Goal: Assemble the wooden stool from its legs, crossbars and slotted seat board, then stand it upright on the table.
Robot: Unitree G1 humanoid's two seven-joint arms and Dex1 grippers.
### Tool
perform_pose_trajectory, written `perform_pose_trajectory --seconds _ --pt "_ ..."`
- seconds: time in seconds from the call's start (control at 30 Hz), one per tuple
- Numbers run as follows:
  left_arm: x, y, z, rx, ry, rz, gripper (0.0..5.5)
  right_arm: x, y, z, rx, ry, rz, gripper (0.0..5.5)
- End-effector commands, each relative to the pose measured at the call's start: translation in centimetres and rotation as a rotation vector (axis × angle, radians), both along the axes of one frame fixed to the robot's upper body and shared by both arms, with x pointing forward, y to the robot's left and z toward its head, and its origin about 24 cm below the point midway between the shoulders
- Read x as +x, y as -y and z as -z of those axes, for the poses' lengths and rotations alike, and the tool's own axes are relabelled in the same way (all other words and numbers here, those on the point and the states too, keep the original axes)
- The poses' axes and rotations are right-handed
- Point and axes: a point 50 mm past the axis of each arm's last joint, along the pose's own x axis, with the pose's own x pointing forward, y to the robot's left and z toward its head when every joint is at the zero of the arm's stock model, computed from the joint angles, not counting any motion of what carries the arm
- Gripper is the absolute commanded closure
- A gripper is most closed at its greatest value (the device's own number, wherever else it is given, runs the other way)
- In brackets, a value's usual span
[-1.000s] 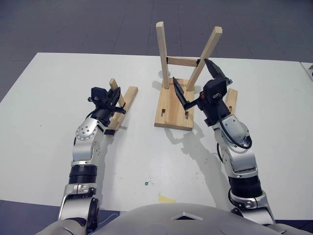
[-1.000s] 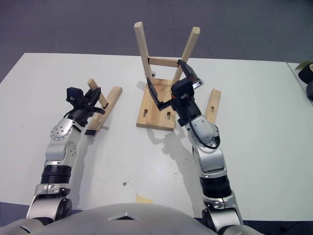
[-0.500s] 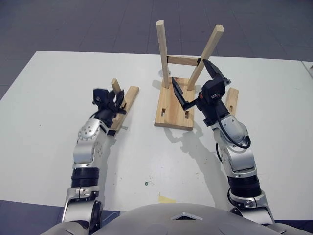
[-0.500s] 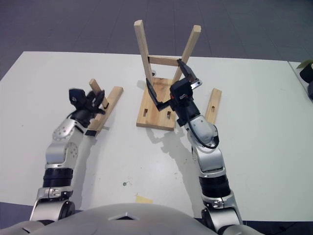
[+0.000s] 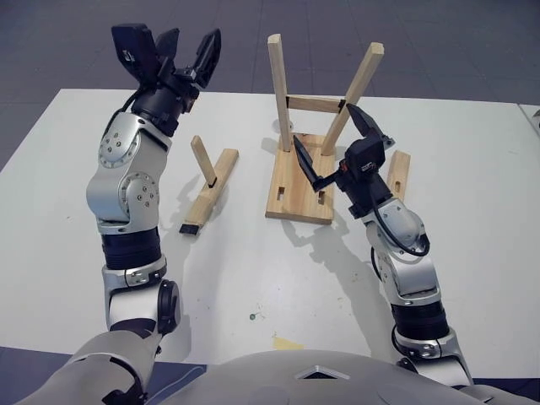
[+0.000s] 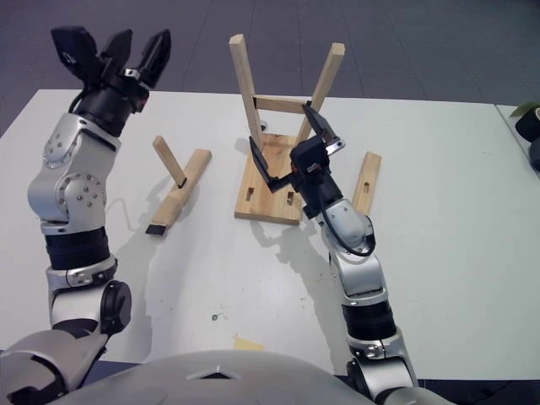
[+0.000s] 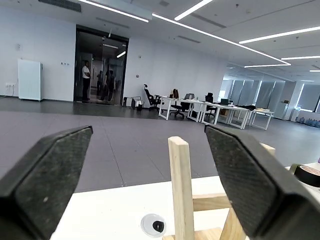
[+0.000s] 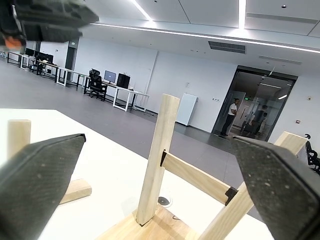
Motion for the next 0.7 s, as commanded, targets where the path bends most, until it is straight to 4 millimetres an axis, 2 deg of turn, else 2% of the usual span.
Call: perform_pose_trajectory --seconds 0.03,0.13,0.3,0.47,0.7 --pt "1.2 -0.6 3.7 0.061 -0.151 0.005 0.54 0.1 0.0 -0.1 -0.006 0.008 0.003 0.10" --pt "1.5 -0.6 4.9 0.084 -0.179 0.012 0.11 0.0 0.0 -0.1 -0.006 0.006 0.004 0.10" --pt "1.4 -0.7 5.1 0.066 -0.172 0.006 0.11 0.1 -0.1 -0.2 -0.011 0.007 -0.007 0.10" --pt "1.4 -0.9 3.2 0.052 -0.107 -0.006 0.11 0.1 -0.1 -0.1 -0.012 0.007 -0.010 0.10" --pt "1.6 -2.2 -0.9 0.032 0.033 -0.098 0.11 0.2 -0.1 -0.2 -0.013 0.011 -0.010 0.10"
